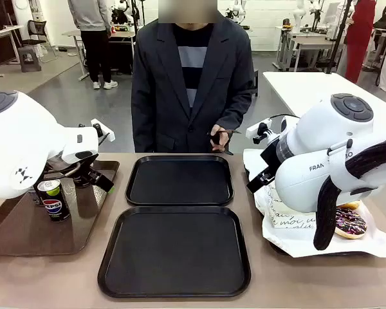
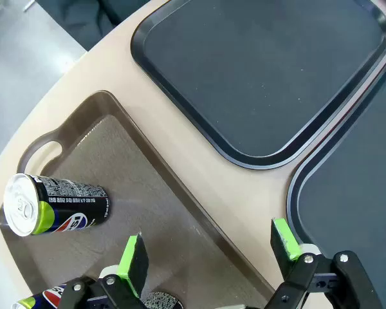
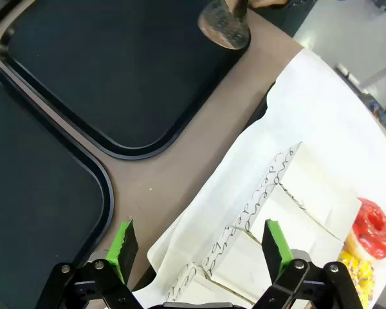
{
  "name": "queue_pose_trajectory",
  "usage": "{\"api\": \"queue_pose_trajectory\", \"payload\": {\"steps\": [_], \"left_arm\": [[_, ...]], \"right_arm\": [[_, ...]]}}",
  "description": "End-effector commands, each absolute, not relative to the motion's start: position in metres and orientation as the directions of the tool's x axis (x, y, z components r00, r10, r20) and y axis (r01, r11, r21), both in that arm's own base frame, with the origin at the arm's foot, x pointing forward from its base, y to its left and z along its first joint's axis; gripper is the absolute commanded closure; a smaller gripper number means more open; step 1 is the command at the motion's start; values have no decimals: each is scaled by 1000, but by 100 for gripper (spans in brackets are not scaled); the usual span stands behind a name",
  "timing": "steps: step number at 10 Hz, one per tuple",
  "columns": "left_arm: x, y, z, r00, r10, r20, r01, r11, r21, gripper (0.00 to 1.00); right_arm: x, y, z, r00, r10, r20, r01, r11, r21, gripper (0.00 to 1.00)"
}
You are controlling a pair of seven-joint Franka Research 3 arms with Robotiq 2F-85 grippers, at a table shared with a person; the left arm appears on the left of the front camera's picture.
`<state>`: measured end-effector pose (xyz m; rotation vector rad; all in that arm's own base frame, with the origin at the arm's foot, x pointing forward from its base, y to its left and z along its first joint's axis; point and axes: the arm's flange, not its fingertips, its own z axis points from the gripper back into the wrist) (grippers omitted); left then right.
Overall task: Set up donuts and drinks on trays.
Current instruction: Pick up one Pepsi coke and place it on the Flat Tray.
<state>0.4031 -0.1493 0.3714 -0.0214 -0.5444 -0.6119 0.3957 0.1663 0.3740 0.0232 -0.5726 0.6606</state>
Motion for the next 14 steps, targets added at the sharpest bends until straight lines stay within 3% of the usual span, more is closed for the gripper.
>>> {"api": "queue_pose_trajectory", "payload": {"steps": [1, 14], "left_arm": [[403, -149, 371, 683, -540, 492, 551, 823, 139, 0], [403, -149, 371, 683, -540, 492, 551, 823, 139, 0]], "right_arm": [[396, 166, 374, 642, 573, 510, -586, 795, -157, 0], [396, 166, 374, 642, 573, 510, -586, 795, -157, 0]]}}
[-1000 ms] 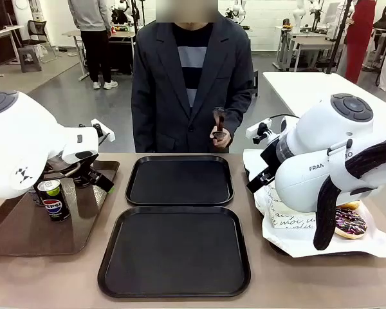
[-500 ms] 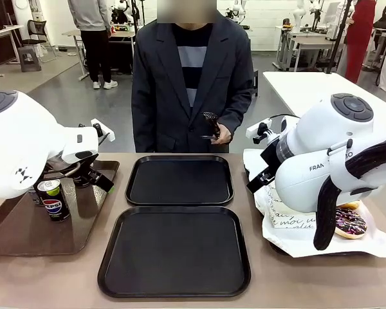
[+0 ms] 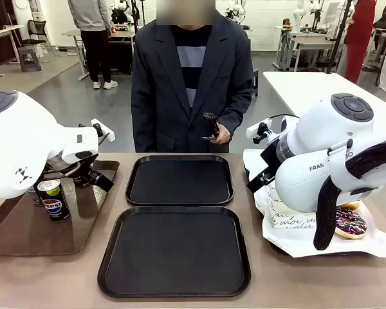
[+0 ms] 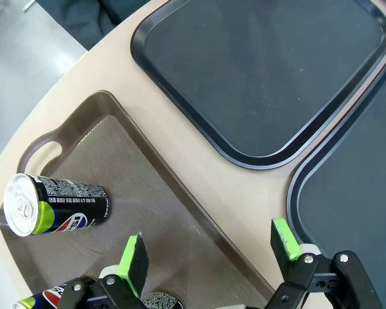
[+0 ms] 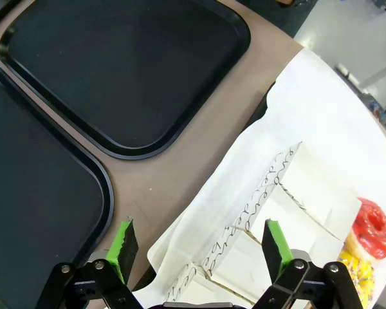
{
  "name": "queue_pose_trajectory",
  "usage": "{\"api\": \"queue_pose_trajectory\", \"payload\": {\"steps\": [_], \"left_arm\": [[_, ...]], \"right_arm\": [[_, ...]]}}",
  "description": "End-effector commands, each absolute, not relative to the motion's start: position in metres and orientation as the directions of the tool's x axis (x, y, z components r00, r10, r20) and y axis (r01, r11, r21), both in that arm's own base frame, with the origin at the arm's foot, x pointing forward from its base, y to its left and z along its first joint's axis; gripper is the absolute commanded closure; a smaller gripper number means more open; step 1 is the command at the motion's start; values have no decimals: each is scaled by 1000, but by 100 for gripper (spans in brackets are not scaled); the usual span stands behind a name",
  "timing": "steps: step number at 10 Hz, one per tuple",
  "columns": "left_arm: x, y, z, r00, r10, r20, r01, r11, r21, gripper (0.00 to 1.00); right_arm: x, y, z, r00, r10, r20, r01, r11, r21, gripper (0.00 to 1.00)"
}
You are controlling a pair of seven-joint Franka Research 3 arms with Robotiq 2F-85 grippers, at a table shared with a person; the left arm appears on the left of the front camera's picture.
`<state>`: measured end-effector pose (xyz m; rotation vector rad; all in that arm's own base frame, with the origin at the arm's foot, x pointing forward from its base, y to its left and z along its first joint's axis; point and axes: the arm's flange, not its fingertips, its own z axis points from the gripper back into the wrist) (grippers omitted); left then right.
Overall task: Set up donuts and drinks on trays.
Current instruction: Pick up one Pepsi coke and place it on the Flat Tray.
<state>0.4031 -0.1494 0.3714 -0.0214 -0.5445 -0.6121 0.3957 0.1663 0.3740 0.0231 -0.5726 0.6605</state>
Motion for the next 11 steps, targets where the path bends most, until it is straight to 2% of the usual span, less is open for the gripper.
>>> {"api": "queue_pose_trajectory", "payload": {"steps": [1, 3, 4, 6, 8, 9, 10, 11], "left_arm": [[403, -149, 371, 683, -540, 492, 551, 823, 138, 0], [353, -141, 398, 670, -550, 498, 585, 805, 102, 0], [323, -131, 411, 685, -577, 445, 625, 779, 48, 0], [275, -114, 430, 743, -596, 304, 622, 783, 13, 0], [237, -108, 425, 766, -614, 189, 628, 778, -18, 0], [227, -105, 420, 776, -608, 169, 620, 784, -25, 0], [231, -102, 415, 776, -599, 197, 612, 791, -7, 0], [294, -133, 470, 764, -621, 176, 634, 773, -27, 0]], "right_arm": [[396, 166, 374, 642, 573, 510, -586, 795, -157, 0], [354, 145, 385, 704, 552, 447, -569, 815, -110, 0], [328, 127, 389, 736, 544, 404, -574, 817, -53, 0], [272, 100, 395, 798, 555, 236, -578, 815, 38, 0], [220, 83, 397, 810, 563, 163, -578, 814, 61, 0], [209, 78, 395, 807, 569, 158, -584, 808, 76, 0], [216, 76, 395, 803, 568, 180, -587, 805, 82, 0], [306, 117, 451, 815, 564, 134, -575, 815, 66, 0]]}}
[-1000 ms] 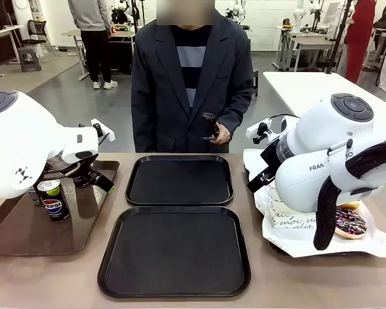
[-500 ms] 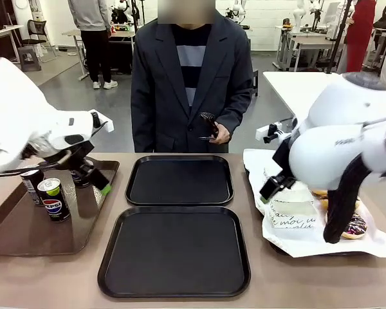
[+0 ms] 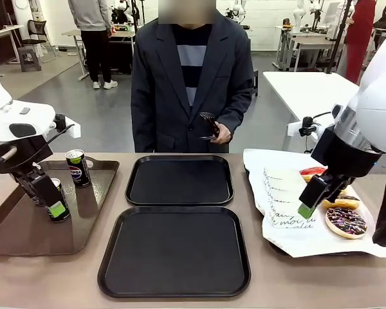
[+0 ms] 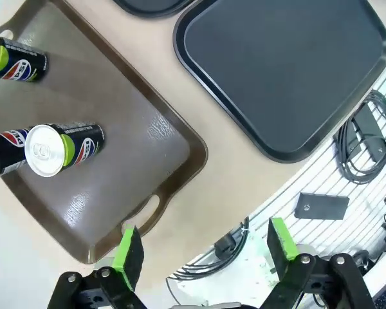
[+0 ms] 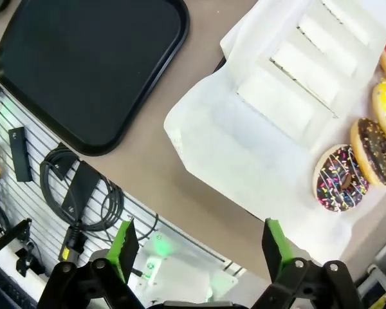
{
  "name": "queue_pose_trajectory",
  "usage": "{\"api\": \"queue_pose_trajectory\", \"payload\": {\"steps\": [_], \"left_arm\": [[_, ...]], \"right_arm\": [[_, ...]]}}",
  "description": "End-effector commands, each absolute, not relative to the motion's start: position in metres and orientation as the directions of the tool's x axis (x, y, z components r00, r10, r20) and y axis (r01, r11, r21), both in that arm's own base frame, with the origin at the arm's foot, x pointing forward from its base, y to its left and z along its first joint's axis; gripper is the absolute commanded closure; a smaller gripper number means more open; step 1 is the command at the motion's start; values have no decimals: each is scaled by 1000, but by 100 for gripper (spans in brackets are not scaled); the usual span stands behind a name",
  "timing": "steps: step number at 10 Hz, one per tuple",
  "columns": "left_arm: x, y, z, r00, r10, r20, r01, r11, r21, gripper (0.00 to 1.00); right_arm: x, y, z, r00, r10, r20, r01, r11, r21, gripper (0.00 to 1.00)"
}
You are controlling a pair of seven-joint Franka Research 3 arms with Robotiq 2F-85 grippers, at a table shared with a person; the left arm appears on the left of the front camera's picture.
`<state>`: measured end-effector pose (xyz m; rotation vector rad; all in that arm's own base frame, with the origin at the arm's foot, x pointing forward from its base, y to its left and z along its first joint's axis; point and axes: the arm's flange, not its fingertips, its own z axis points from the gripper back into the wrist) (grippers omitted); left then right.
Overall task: Set up donuts and drinks on trays.
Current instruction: Pick up one Pepsi coke and place it on the Flat Tray.
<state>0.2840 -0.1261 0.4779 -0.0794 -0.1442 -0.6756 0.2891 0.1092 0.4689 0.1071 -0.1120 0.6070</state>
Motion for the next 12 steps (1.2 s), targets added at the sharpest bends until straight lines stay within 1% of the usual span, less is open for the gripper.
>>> {"api": "queue_pose_trajectory", "payload": {"steps": [1, 2, 3, 4, 5, 6, 7, 8, 9, 11, 12], "left_arm": [[294, -133, 470, 764, -621, 176, 634, 773, -27, 0], [294, -133, 470, 764, -621, 176, 634, 773, -27, 0], [294, -133, 470, 764, -621, 176, 634, 773, -27, 0], [289, -129, 474, 769, -618, 161, 629, 777, -22, 0], [301, -98, 481, 796, -529, 293, 595, 772, -225, 0], [308, -65, 481, 824, -417, 384, 559, 710, -428, 0], [314, -36, 480, 837, -334, 433, 543, 601, -586, 0], [313, -11, 482, 841, -264, 472, 537, 510, -672, 0], [312, 14, 481, 851, -206, 483, 521, 443, -729, 0], [304, 70, 474, 869, -56, 491, 472, 391, -790, 0], [297, 93, 469, 869, 17, 494, 453, 374, -809, 0]], "right_arm": [[306, 117, 451, 815, 564, 134, -575, 815, 66, 0], [306, 117, 451, 815, 564, 134, -575, 815, 66, 0], [293, 111, 465, 815, 563, 132, -574, 816, 64, 0], [314, 75, 473, 900, 408, 154, -435, 809, 396, 0], [331, 35, 475, 915, 350, 203, -399, 702, 589, 0], [345, -9, 471, 935, 271, 229, -348, 576, 740, 0], [354, -43, 465, 948, 217, 232, -310, 475, 824, 0], [359, -73, 458, 961, 173, 218, -271, 409, 871, 0], [361, -100, 451, 971, 142, 191, -231, 361, 904, 0], [359, -155, 434, 983, 59, 173, -182, 232, 956, 0], [355, -173, 427, 985, 30, 169, -171, 204, 964, 0]]}}
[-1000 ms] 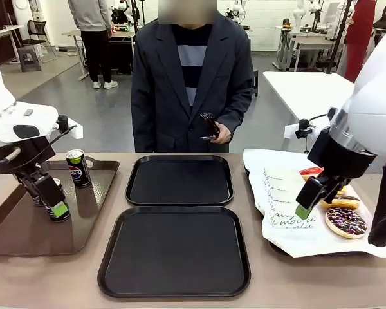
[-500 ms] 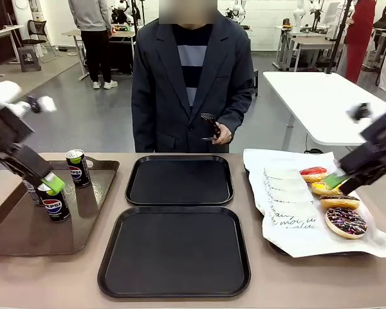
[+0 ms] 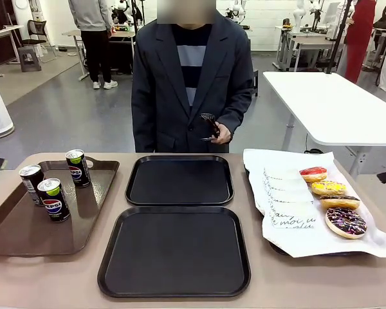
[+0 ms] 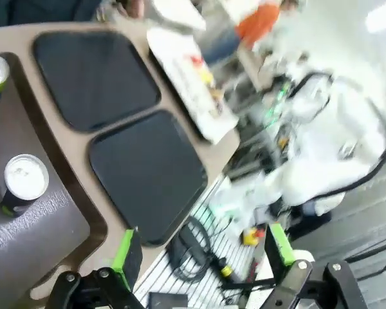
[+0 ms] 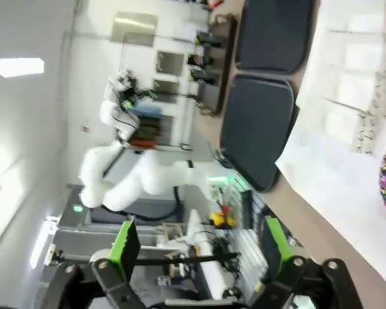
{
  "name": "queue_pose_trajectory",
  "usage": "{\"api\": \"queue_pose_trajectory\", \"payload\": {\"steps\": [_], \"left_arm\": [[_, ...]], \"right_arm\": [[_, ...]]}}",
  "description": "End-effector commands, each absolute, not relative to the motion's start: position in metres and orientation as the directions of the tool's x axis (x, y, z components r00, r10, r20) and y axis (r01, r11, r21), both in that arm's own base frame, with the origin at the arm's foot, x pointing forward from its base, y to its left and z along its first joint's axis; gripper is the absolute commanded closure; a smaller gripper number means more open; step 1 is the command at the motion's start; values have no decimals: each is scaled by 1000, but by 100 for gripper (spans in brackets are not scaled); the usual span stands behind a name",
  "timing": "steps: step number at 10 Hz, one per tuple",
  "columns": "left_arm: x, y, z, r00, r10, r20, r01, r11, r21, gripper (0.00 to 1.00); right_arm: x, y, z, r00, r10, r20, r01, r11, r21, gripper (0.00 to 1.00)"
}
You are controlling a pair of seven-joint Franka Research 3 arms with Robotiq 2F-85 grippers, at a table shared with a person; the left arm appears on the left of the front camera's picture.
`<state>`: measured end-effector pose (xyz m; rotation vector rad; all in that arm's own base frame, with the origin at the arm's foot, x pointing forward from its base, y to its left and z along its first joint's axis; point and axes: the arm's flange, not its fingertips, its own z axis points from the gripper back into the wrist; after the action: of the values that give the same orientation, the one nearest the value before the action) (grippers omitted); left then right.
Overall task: Set up donuts and drinks on trays.
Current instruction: Pick up one Pepsi coke and place it on the Flat Tray.
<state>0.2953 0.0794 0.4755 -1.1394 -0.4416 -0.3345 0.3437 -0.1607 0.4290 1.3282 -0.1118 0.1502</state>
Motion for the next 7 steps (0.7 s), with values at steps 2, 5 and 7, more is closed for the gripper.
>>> {"api": "queue_pose_trajectory", "payload": {"steps": [2, 5, 7], "left_arm": [[284, 131, 460, 892, 87, 444, 381, 382, -842, 0], [263, 172, 452, 900, 200, 388, 281, 414, -866, 0], [258, 176, 453, 893, 229, 388, 264, 431, -863, 0]], "right_arm": [[346, -197, 415, 987, -13, 160, -156, 153, 976, 0], [322, -222, 415, 979, -100, 178, -164, 134, 977, 0], [312, -221, 423, 974, -121, 190, -170, 159, 973, 0]]}}
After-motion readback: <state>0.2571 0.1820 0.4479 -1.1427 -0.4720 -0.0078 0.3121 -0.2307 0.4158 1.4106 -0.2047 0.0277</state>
